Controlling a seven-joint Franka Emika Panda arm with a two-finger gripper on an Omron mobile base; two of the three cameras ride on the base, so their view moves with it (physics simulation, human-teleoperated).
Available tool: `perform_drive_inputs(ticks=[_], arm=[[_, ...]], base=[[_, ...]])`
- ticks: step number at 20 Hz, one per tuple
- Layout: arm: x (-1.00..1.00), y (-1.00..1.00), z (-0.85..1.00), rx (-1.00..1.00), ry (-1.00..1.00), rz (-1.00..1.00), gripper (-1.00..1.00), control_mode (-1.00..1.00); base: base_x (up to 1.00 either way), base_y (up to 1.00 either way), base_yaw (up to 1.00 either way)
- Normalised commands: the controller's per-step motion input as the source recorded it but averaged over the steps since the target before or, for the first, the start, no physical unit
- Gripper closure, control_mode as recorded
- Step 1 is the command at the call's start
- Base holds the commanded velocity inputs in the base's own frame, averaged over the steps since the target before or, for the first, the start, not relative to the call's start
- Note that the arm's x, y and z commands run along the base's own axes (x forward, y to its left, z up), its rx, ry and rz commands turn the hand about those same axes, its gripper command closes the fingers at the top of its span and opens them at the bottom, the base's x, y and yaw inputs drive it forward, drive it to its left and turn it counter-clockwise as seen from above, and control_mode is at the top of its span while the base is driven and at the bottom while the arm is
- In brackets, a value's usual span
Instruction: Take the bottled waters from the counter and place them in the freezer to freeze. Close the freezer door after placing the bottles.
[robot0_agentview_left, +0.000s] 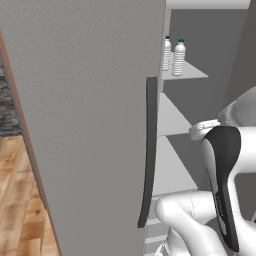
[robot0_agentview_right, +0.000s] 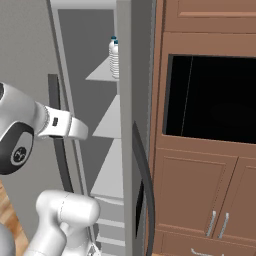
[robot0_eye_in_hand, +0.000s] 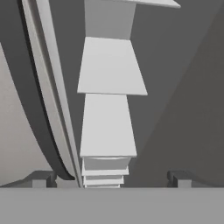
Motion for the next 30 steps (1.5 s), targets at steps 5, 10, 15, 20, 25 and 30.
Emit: perform_drive_inputs(ticks=[5,10,15,20,25,30], arm=[[-0.06,0.04,0.00,0.00,-0.02,0.00,-1.00,-1.00],[-0.05,0.00,-0.19,0.01,0.07,0.00,-1.00,1.00],[0.00,0.00,0.00,0.00,0.00,0.00,-1.00,1.00],[0.00,0.00,0.00,0.00,0.00,0.00,-1.00,1.00],[0.00,0.00,0.00,0.00,0.00,0.00,-1.00,1.00],[0.00,0.00,0.00,0.00,0.00,0.00,-1.00,1.00]], base=[[0.00,0.00,0.00],[-0.07,0.00,0.00],[-0.47,0.00,0.00],[-0.36,0.00,0.00],[-0.42,-0.10,0.00],[-0.53,-0.20,0.00]])
